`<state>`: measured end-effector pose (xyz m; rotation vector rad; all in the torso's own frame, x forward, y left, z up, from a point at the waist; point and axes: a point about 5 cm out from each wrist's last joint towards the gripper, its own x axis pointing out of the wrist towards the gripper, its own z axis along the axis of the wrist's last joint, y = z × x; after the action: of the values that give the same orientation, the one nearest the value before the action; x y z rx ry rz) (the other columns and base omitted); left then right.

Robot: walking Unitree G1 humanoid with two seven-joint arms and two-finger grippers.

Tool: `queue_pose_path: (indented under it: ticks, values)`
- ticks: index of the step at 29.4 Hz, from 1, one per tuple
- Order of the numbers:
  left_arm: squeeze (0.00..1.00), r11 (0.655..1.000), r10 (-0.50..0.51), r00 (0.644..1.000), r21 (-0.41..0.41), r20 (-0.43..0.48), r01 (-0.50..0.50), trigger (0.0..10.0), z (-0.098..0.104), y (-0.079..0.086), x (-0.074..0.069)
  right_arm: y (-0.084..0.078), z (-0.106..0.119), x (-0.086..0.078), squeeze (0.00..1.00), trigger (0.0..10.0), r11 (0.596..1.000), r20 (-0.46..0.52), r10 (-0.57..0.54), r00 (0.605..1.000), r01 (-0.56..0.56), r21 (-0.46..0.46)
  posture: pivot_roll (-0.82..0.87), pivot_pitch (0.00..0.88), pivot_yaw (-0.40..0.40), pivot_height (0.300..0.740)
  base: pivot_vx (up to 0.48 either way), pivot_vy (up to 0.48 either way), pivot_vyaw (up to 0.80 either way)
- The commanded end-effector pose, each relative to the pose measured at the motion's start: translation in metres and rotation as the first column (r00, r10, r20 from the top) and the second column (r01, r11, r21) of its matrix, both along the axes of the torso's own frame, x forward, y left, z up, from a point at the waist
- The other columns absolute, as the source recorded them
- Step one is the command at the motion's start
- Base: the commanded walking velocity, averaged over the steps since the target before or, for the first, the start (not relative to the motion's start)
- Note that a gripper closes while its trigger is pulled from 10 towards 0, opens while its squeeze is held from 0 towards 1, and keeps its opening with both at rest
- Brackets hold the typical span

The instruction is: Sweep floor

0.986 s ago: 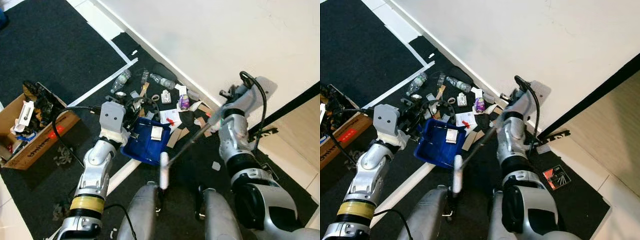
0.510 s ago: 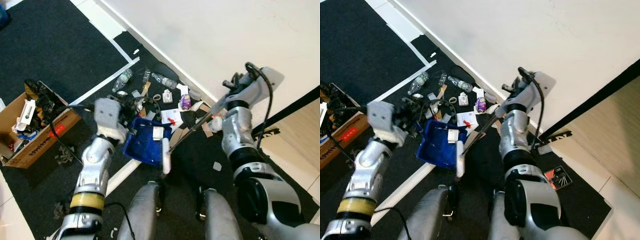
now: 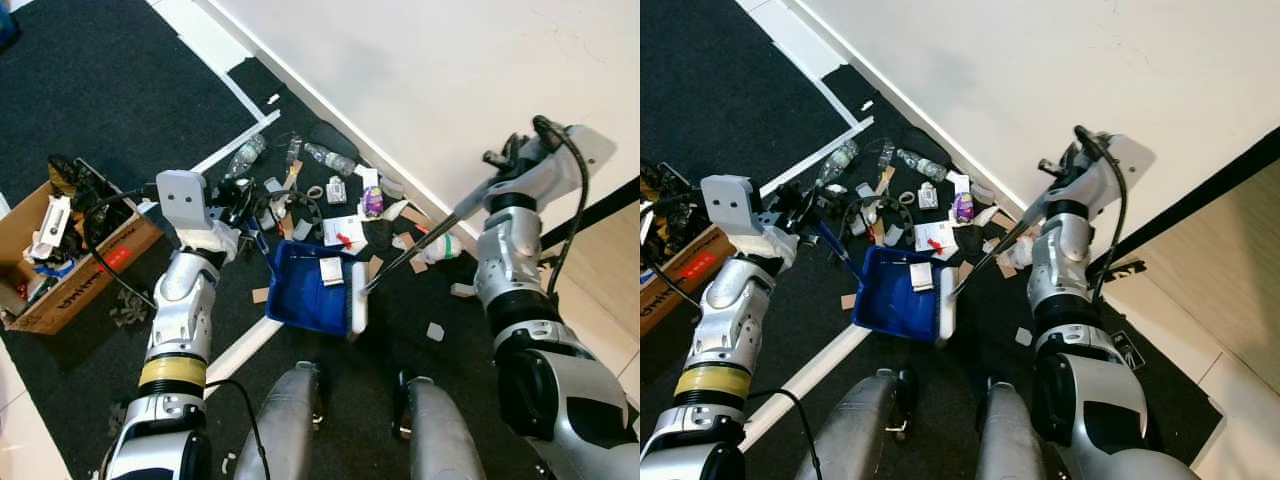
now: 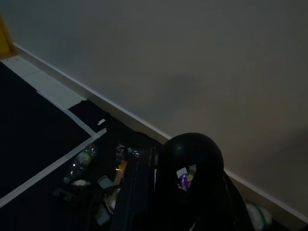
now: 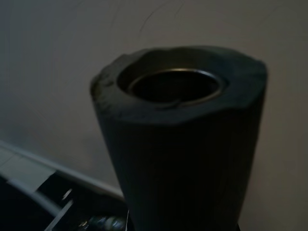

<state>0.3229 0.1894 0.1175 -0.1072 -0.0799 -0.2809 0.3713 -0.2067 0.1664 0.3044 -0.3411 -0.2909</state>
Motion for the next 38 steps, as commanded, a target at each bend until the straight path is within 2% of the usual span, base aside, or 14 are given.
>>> queue_pose_path:
  ticks: [1, 4, 9, 11, 16, 23, 30, 34, 38]
  values:
    - [0.00, 0.995, -0.073, 0.987, -0.072, -0.146, 0.063, 10.0, -0.034, -0.012, -0.010, -0.006, 0.005, -0.003, 0.00, 10.0, 0.999, 0.032, -0.028, 0.999, 0.029, -0.030, 0.16, 0.199, -0.009, 0.740, 0.000, 0.000, 0.00]
    - [0.00, 0.995, -0.093, 0.983, -0.058, -0.156, 0.084, 10.0, -0.038, -0.014, -0.014, -0.017, 0.007, -0.004, 0.00, 10.0, 0.993, 0.017, -0.066, 0.998, 0.067, -0.095, 0.16, 0.202, -0.010, 0.740, 0.000, 0.000, 0.00]
    - [0.00, 0.994, -0.111, 0.979, -0.040, -0.170, 0.105, 10.0, -0.044, -0.017, -0.018, -0.022, 0.003, -0.005, 0.00, 10.0, 0.987, -0.021, -0.076, 0.997, 0.072, -0.145, 0.16, 0.207, -0.013, 0.740, 0.000, 0.000, 0.00]
    - [0.00, 0.992, -0.124, 0.977, -0.033, -0.176, 0.120, 10.0, -0.047, -0.019, -0.021, -0.018, -0.005, -0.005, 0.00, 10.0, 0.985, -0.068, -0.058, 0.996, 0.046, -0.165, 0.16, 0.207, -0.014, 0.740, 0.000, 0.000, 0.00]
    - [0.00, 0.991, -0.131, 0.975, -0.041, -0.178, 0.125, 10.0, -0.048, -0.020, -0.021, -0.006, -0.014, -0.005, 0.00, 10.0, 0.978, -0.108, -0.021, 0.994, -0.003, -0.211, 0.17, 0.209, -0.014, 0.740, 0.000, 0.000, 0.00]
    - [0.00, 0.984, -0.177, 0.965, -0.071, -0.192, 0.166, 10.0, -0.053, -0.030, -0.030, 0.011, -0.037, -0.009, 0.00, 10.0, 0.981, -0.182, 0.019, 0.983, -0.053, -0.185, 0.18, 0.235, -0.004, 0.740, 0.000, 0.000, 0.00]
    - [0.00, 0.975, -0.220, 0.953, -0.082, -0.210, 0.207, 10.0, -0.056, -0.038, -0.041, 0.025, -0.046, -0.009, 0.00, 10.0, 0.985, -0.217, 0.052, 0.975, -0.086, -0.148, 0.21, 0.301, -0.002, 0.740, 0.000, 0.000, 0.00]
    - [0.00, 0.974, -0.225, 0.950, -0.081, -0.216, 0.212, 10.0, -0.057, -0.038, -0.044, 0.029, -0.048, -0.009, 0.00, 10.0, 0.988, -0.216, 0.066, 0.974, -0.095, -0.125, 0.22, 0.316, -0.002, 0.740, 0.000, 0.000, 0.00]
    - [0.00, 0.974, -0.223, 0.948, -0.077, -0.226, 0.211, 10.0, -0.058, -0.037, -0.053, 0.044, -0.050, -0.009, 0.00, 10.0, 0.991, -0.197, 0.100, 0.975, -0.115, -0.069, 0.25, 0.352, -0.003, 0.740, 0.000, 0.000, 0.00]
